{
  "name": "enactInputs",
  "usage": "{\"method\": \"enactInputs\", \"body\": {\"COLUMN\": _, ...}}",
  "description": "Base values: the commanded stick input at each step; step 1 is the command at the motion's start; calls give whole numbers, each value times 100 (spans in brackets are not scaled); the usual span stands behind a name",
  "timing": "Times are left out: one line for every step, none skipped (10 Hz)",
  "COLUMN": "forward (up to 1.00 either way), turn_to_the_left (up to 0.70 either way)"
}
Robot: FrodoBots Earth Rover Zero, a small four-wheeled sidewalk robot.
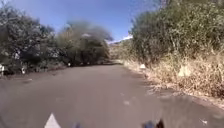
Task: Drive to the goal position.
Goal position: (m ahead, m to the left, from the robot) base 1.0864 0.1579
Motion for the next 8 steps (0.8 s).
{"method": "enactInputs", "body": {"forward": 50, "turn_to_the_left": 0}}
{"method": "enactInputs", "body": {"forward": 50, "turn_to_the_left": 0}}
{"method": "enactInputs", "body": {"forward": 50, "turn_to_the_left": 0}}
{"method": "enactInputs", "body": {"forward": 50, "turn_to_the_left": 0}}
{"method": "enactInputs", "body": {"forward": 50, "turn_to_the_left": 0}}
{"method": "enactInputs", "body": {"forward": 50, "turn_to_the_left": 0}}
{"method": "enactInputs", "body": {"forward": 50, "turn_to_the_left": 0}}
{"method": "enactInputs", "body": {"forward": 50, "turn_to_the_left": 0}}
